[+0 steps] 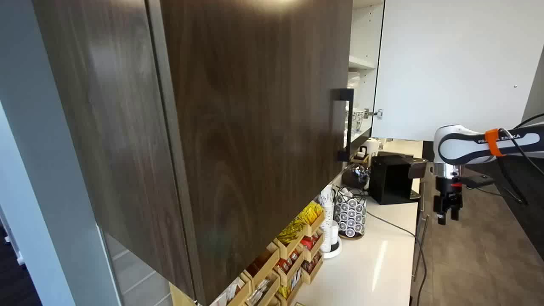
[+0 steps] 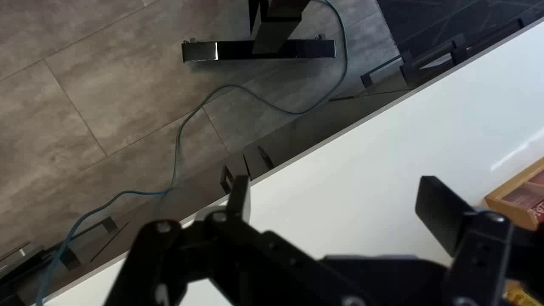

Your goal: Remove the coffee cup from the bottom shelf of the upper cabinet and put it on the counter

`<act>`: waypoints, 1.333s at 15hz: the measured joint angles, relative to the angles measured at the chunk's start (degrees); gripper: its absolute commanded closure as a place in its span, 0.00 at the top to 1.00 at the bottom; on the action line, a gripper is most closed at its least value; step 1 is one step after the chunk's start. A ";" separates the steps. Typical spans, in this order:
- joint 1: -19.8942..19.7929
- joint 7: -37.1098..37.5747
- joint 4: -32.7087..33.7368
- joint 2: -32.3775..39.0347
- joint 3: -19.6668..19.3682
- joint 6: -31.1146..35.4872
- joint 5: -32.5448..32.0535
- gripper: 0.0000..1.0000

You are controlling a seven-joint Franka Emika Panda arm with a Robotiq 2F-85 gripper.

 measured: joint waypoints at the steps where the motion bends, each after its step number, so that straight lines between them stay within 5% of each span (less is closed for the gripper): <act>1: 0.00 0.00 0.00 0.00 0.00 0.00 0.00 1.00; 14: -0.02 0.08 0.57 0.01 0.41 1.24 -0.10 1.00; 20: -0.01 2.62 9.34 -0.25 4.14 7.48 -6.20 1.00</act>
